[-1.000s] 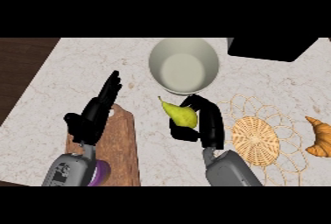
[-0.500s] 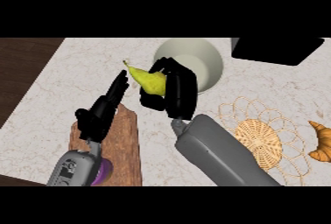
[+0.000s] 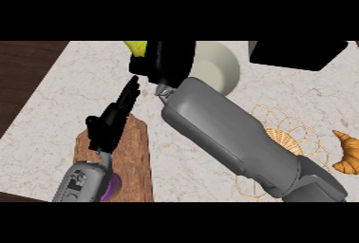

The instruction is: Pick the pear from the placemat and place it in the bowl

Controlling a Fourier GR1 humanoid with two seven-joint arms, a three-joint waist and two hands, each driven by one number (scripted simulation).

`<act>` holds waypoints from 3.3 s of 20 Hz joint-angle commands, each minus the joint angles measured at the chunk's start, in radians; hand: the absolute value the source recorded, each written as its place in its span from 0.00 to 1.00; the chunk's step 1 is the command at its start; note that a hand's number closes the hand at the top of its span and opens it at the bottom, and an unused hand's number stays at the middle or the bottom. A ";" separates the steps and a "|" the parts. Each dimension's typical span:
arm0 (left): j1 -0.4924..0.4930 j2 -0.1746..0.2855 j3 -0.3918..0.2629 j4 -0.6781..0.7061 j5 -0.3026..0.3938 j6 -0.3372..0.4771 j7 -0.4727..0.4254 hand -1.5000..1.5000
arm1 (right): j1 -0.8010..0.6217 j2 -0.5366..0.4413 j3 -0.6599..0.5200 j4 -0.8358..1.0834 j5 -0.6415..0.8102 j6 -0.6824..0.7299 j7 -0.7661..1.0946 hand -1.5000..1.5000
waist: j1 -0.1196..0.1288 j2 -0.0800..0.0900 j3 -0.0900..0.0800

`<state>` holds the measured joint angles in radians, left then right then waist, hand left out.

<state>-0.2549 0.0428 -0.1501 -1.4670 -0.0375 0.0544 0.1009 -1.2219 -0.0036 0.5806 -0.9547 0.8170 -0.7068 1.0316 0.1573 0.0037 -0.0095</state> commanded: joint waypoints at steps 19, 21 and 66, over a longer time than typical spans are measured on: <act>0.007 -0.011 0.019 -0.003 -0.019 0.040 -0.012 0.50 | -0.397 0.003 -0.004 0.577 -0.027 0.161 0.266 1.00 | -0.048 0.017 0.004; -0.014 -0.015 0.024 -0.002 -0.027 0.053 -0.010 0.50 | -0.358 0.003 0.005 0.607 -0.025 0.129 0.271 1.00 | -0.056 0.017 0.005; 0.137 0.041 0.103 -0.096 0.017 0.019 -0.013 0.50 | 0.255 0.003 -0.140 0.081 -0.293 -0.477 -0.244 0.00 | -0.172 -0.015 0.010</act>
<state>-0.1464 0.0799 -0.0560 -1.5305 -0.0322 0.0760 0.0784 -1.0775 -0.0057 0.4269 -0.7250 0.5226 -1.1021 0.7781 0.0038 -0.0054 0.0002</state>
